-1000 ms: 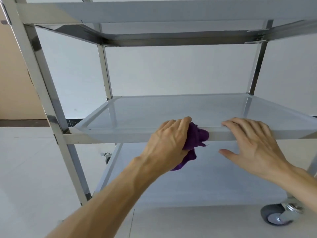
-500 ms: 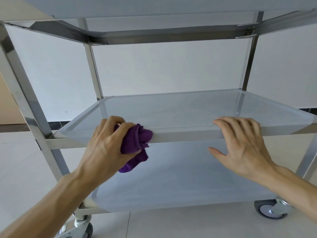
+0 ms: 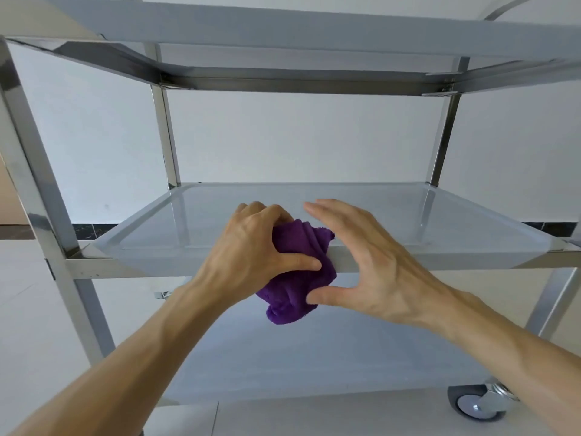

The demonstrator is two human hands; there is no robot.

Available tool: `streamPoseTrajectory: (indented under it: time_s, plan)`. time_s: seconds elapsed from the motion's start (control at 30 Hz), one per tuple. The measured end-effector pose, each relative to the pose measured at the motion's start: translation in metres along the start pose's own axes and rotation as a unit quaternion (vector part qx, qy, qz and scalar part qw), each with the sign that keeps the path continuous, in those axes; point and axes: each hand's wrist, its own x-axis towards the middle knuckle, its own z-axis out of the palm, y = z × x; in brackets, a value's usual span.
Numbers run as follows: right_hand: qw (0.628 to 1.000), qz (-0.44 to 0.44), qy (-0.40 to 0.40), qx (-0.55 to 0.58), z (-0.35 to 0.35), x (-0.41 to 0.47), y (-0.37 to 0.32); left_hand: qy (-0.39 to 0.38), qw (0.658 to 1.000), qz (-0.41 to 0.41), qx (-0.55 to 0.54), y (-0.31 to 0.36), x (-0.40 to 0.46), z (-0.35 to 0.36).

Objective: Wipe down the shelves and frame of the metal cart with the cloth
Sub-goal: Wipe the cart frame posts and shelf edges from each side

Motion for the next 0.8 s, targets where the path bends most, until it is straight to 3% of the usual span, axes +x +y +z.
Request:
streamPoseTrajectory:
  time_s: [0.13,0.23,0.4,0.57,0.8]
  plan:
    - [0.992,0.040,-0.023,0.117,0.015,0.022,-0.009,-0.036,0.996,-0.043,-0.070,-0.010,0.001,-0.010]
    - [0.998,0.011,-0.015,0.053,0.021,0.026,-0.009,-0.071,0.992,-0.035,-0.101,-0.030,-0.008,-0.026]
    - [0.993,-0.018,-0.013,-0.113,0.029,0.031,-0.027,-0.092,0.996,0.004,0.020,-0.056,-0.028,-0.040]
    - [0.975,-0.013,0.028,-0.219,0.051,0.032,-0.045,-0.012,0.990,0.088,0.111,-0.056,-0.050,-0.024]
    - [0.978,-0.023,0.002,-0.205,0.029,0.015,-0.008,0.061,0.975,0.119,0.178,-0.057,-0.057,-0.012]
